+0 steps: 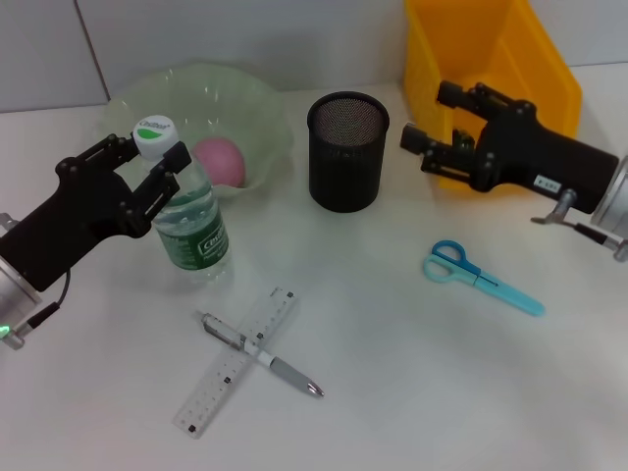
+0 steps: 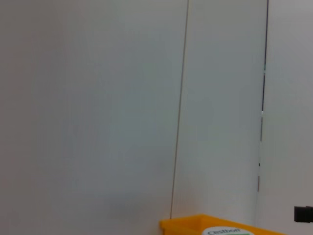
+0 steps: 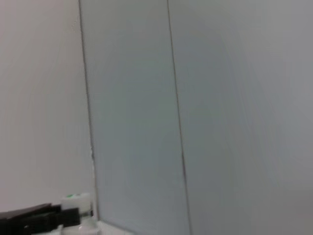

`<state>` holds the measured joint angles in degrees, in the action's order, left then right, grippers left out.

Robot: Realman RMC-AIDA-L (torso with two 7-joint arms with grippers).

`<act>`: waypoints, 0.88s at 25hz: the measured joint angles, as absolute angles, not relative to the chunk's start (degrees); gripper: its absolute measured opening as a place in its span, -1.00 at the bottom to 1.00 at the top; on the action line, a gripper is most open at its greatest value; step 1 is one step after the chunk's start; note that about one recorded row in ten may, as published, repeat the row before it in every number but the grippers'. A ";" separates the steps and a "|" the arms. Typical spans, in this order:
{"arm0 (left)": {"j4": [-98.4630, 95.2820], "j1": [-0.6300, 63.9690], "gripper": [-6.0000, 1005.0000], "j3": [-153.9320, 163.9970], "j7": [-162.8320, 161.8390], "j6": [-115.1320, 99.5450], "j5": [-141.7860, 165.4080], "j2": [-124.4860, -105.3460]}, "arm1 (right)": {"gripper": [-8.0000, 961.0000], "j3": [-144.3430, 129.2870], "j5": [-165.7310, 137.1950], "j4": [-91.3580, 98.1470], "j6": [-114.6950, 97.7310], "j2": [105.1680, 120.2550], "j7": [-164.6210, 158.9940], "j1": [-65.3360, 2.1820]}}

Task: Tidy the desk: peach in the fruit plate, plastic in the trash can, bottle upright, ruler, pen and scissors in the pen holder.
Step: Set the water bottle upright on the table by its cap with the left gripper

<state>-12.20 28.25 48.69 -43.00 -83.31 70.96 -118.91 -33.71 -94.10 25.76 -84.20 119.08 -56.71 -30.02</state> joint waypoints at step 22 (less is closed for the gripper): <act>-11.86 28.75 -0.13 48.89 -42.97 -81.70 70.80 -118.83 | 0.70 -39.06 -117.04 52.97 -100.21 115.68 -91.41 -28.26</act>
<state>-11.86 28.75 48.89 -42.97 -81.70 70.80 -118.83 -39.06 -117.04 52.97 -100.21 115.68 -91.41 -28.26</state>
